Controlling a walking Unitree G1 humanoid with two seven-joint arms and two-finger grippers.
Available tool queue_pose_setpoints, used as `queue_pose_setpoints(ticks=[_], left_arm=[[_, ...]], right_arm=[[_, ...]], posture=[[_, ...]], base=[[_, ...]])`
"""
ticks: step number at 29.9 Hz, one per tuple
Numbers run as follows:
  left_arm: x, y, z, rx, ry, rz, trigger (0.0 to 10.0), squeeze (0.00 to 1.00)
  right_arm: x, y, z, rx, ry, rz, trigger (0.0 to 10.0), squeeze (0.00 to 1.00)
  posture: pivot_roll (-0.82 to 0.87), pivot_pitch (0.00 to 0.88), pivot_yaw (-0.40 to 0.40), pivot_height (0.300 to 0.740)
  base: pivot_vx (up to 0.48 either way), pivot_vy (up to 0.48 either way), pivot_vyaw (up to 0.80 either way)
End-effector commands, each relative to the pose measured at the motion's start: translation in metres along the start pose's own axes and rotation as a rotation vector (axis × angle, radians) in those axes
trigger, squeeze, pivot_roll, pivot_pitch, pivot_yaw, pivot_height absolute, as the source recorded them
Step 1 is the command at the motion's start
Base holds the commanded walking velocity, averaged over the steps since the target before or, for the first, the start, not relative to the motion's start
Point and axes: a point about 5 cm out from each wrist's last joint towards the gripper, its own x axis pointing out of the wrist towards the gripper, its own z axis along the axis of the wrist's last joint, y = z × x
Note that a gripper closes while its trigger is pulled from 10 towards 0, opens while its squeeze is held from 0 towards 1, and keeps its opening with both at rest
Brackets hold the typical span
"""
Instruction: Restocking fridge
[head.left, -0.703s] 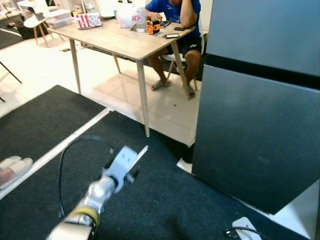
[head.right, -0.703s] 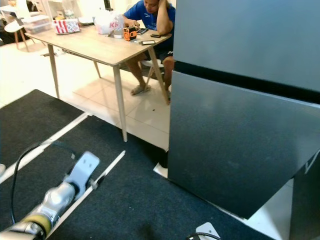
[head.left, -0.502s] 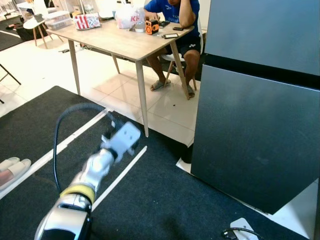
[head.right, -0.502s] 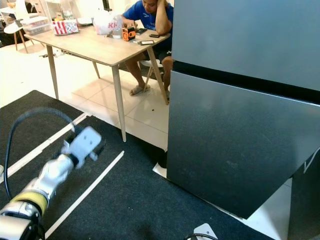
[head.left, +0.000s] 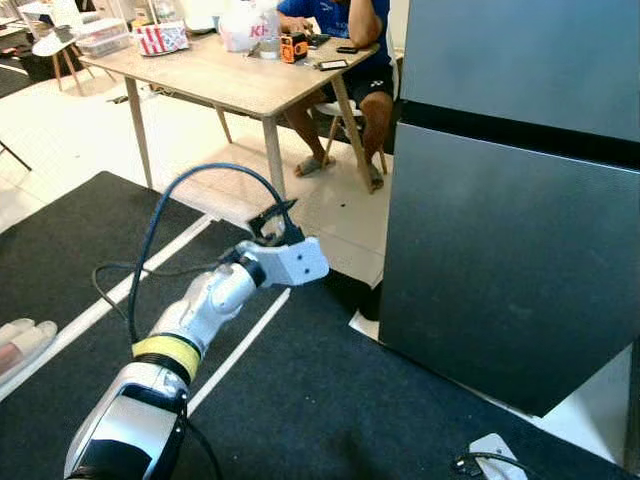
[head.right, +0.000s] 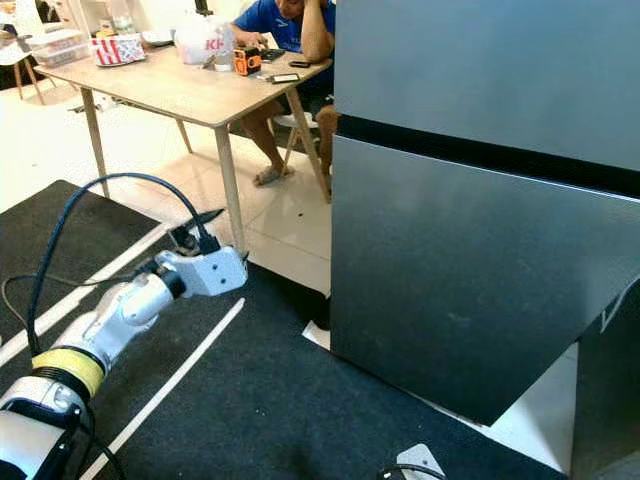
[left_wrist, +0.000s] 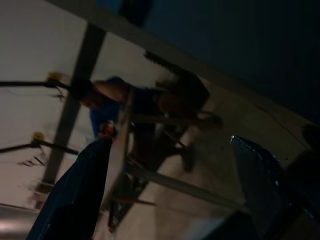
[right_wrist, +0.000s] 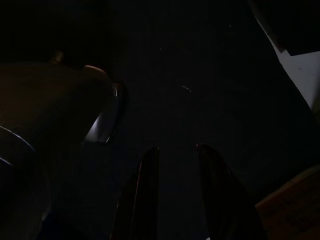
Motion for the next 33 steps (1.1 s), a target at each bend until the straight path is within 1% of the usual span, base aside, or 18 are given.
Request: queue_pose_setpoints(ticks=[1,2,3,4,5,7,8,10,12,14,17,18,20,21,22,26,31,33], left_arm=[[0.003,0.0,0.0,0.03,0.005,0.001,10.0,0.0],[0.001,-0.009,-0.004,0.028,0.03,-0.016,10.0,0.0],[0.001,-0.009,-0.004,0.028,0.03,-0.016,10.0,0.0],[-0.003,-0.022,-0.009,0.014,0.059,-0.039,10.0,0.0],[-0.006,-0.028,-0.014,-0.01,0.081,-0.046,10.0,0.0],[-0.009,-0.031,-0.016,-0.025,0.093,-0.047,10.0,0.0],[-0.01,-0.031,-0.017,-0.045,0.09,-0.035,10.0,0.0],[-0.008,-0.029,-0.014,-0.054,0.08,-0.007,10.0,0.0],[0.001,-0.031,-0.007,0.012,0.064,-0.031,10.0,0.0],[0.007,-0.037,-0.003,0.047,0.066,-0.075,10.0,0.0],[0.006,-0.041,-0.009,0.037,0.104,-0.105,10.0,0.0],[0.005,-0.042,-0.01,0.019,0.11,-0.106,10.0,0.0],[0.005,-0.042,-0.01,0.019,0.11,-0.106,10.0,0.0],[0.003,-0.041,-0.011,0.017,0.105,-0.092,10.0,0.0],[0.002,-0.039,-0.011,0.033,0.093,-0.075,10.0,0.0],[0.002,-0.038,-0.01,0.049,0.08,-0.063,10.0,0.0],[0.002,-0.038,-0.009,0.078,0.069,-0.047,10.0,0.0],[0.003,-0.039,-0.009,0.075,0.073,-0.053,10.0,0.0]], right_arm=[[0.0,-0.001,0.003,0.01,-0.019,-0.003,10.0,0.0],[0.0,-0.001,0.003,0.009,-0.018,-0.003,10.0,0.0],[0.0,-0.001,0.003,0.009,-0.018,-0.003,10.0,0.0],[0.0,-0.001,0.003,0.015,-0.019,-0.005,10.0,0.0],[0.0,-0.002,0.002,0.017,-0.02,-0.007,10.0,0.0],[0.0,-0.002,0.002,0.019,-0.02,-0.008,10.0,0.0],[0.0,-0.003,0.001,0.016,-0.018,-0.007,10.0,0.0],[-0.001,-0.003,0.001,0.007,-0.014,-0.005,10.0,0.0],[-0.001,-0.004,0.002,-0.004,-0.012,-0.004,10.0,0.0],[0.0,-0.004,0.004,-0.012,-0.011,-0.005,10.0,0.0],[0.0,-0.004,0.012,0.012,-0.036,-0.013,10.0,0.0],[0.0,-0.004,0.016,0.018,-0.05,-0.015,10.0,0.0],[0.0,-0.004,0.016,0.018,-0.05,-0.015,10.0,0.0],[0.001,-0.004,0.019,0.017,-0.059,-0.015,10.0,0.0],[0.001,-0.004,0.021,0.006,-0.062,-0.012,10.0,0.0],[0.0,-0.005,0.02,-0.006,-0.06,-0.013,10.0,0.0],[0.0,-0.008,0.019,0.004,-0.06,-0.022,10.0,0.0],[0.0,-0.008,0.019,0.004,-0.058,-0.022,10.0,0.0]], posture=[[-0.08,0.0,0.04,0.74],[-0.08,0.0,0.044,0.74],[-0.08,0.0,0.044,0.74],[-0.09,0.0,0.045,0.74],[-0.09,0.0,0.041,0.74],[-0.09,0.0,0.041,0.74],[-0.08,0.0,0.03,0.74],[-0.07,0.0,0.024,0.74],[-0.03,0.0,0.014,0.74],[-0.04,0.0,0.028,0.74],[-0.05,0.0,0.029,0.74],[-0.05,0.0,0.027,0.74],[-0.05,0.0,0.027,0.74],[-0.05,0.0,0.027,0.74],[-0.04,0.0,0.017,0.74],[-0.04,0.0,0.022,0.74],[-0.05,0.0,0.022,0.74],[-0.05,0.0,0.02,0.74]], base=[[0.0,0.0,0.0],[0.0,0.0,0.0],[0.0,0.0,0.0],[0.0,0.0,0.0],[0.0,0.0,0.0],[0.0,0.0,0.0],[0.0,0.0,0.0],[0.0,0.0,0.0],[0.0,0.0,0.0],[0.0,0.0,0.0],[0.0,0.0,0.0],[0.0,0.0,0.0],[0.0,0.0,0.0],[0.0,0.0,0.0],[0.0,0.0,0.0],[0.0,0.0,0.0],[0.0,0.0,0.0],[0.0,0.0,0.0]])
